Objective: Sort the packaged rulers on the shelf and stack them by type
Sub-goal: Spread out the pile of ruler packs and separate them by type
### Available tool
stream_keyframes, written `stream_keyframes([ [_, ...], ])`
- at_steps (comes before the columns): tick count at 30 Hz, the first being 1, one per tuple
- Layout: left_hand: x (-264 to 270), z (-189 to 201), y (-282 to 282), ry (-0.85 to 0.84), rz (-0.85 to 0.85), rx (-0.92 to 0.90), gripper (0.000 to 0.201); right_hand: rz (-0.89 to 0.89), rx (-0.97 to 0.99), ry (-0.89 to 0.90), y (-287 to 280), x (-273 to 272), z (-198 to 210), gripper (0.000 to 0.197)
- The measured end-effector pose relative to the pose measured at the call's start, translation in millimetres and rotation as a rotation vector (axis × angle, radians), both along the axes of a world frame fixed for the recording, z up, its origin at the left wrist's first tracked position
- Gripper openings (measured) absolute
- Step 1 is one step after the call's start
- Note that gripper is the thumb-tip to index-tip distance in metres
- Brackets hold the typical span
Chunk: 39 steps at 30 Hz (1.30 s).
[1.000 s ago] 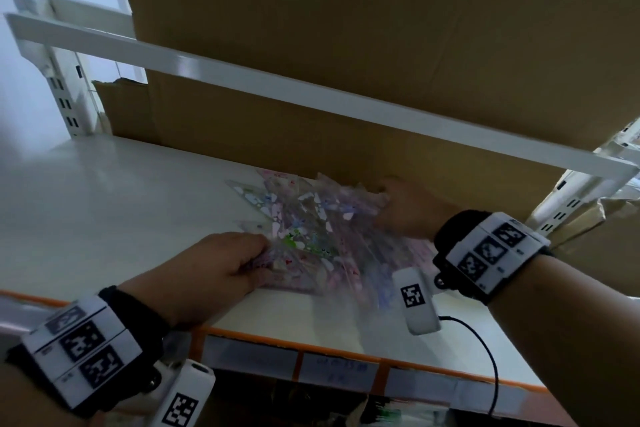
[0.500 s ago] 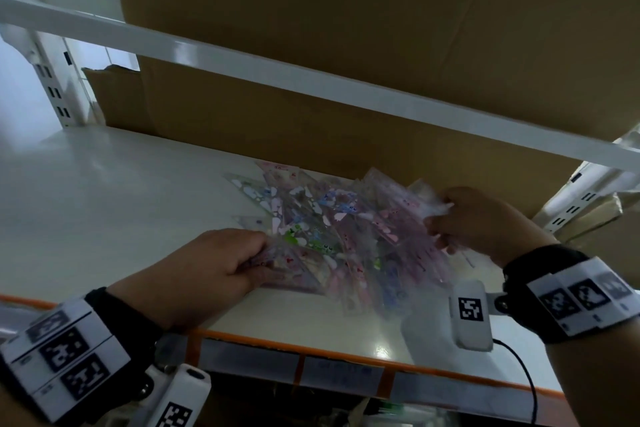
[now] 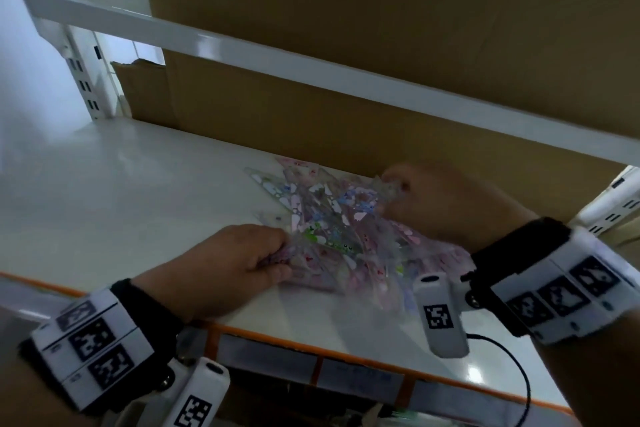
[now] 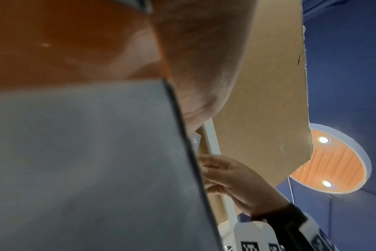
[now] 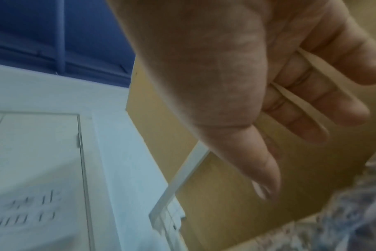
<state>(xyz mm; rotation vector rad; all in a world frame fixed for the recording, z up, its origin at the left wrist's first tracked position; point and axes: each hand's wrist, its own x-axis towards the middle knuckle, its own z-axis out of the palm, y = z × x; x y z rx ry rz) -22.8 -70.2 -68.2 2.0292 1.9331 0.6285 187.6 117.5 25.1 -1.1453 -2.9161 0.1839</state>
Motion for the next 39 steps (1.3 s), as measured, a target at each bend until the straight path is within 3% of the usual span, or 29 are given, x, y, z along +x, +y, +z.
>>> stream_keyframes([
  [4,0.7,0.4,-1.3,0.019,-0.005,0.026,0.032,0.122,0.015,-0.297,3.0,-41.7,-11.5,0.037],
  [7,2.0,1.4,-1.3,0.032,0.006,0.032,0.030,0.086,0.054,-0.377,15.5,-42.2,-14.3,0.032],
  [9,2.5,2.1,-0.9,0.039,0.008,0.022,0.034,0.054,0.034,-0.375,23.3,-35.9,-11.6,0.031],
  [13,1.7,2.8,-0.3,0.028,0.005,0.011,0.036,-0.072,-0.117,-0.178,31.8,-13.8,-1.4,0.035],
  [19,0.6,2.4,-0.6,0.008,0.012,-0.029,0.025,-0.083,-0.001,-0.303,35.5,4.5,5.1,0.018],
  [22,0.7,3.3,-0.9,0.004,0.016,-0.038,0.026,-0.122,0.005,-0.180,37.3,2.9,5.1,0.017],
  [26,2.3,3.9,-1.8,0.004,0.015,-0.039,0.026,-0.250,-0.172,0.023,39.3,8.6,3.8,0.010],
  [31,2.3,4.9,-2.1,0.012,0.006,-0.020,0.023,-0.252,-0.186,0.001,41.7,22.8,-3.9,0.004],
  [35,3.1,5.2,-1.5,0.027,0.012,-0.032,0.024,-0.166,0.114,-0.208,49.9,25.8,-6.2,0.031],
  [37,3.1,5.0,-1.6,0.022,0.015,-0.023,0.023,-0.110,0.116,-0.174,48.3,12.8,-3.1,0.028],
  [39,2.8,4.8,-2.1,0.012,0.015,-0.009,0.023,-0.047,0.070,-0.171,46.6,-9.4,-2.2,0.038],
])
